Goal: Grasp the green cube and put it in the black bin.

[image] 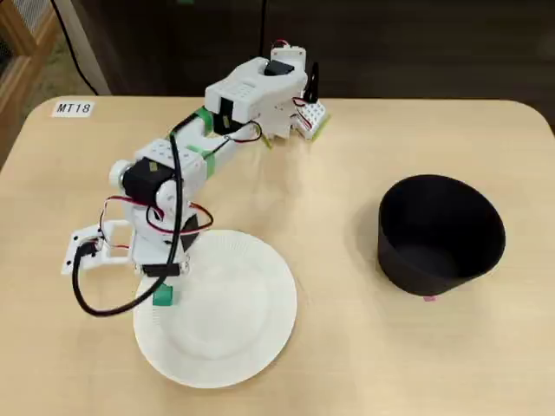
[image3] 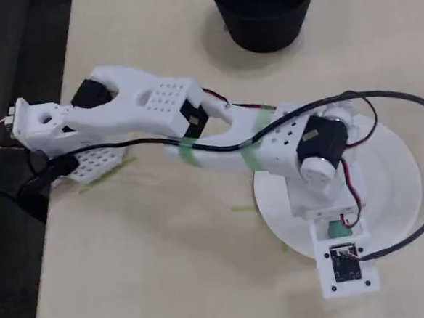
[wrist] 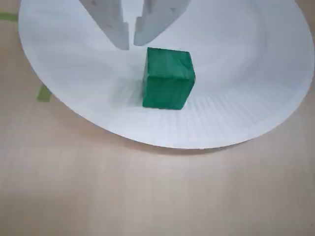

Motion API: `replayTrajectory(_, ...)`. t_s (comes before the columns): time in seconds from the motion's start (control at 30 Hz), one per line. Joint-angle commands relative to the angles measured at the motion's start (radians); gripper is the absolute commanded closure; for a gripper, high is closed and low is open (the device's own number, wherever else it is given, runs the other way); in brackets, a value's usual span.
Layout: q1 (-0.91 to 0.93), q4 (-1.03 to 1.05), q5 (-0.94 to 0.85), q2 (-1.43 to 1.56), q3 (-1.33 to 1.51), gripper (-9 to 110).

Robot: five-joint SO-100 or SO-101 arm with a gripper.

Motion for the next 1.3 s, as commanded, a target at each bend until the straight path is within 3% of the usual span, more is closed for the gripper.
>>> replayTrajectory(0.0, -0.003, -0.003, -0.014, 0.017, -0.043, 84)
replayTrajectory(0.53, 0.048, -0.003, 0.041, 0.008, -0.067, 74)
replayTrajectory(1.03, 0.012, -0.005, 0.072, -0.077, -0.183, 101)
replayTrajectory(1.27, 0.000, 0.000, 0.098, -0.064, -0.230, 102)
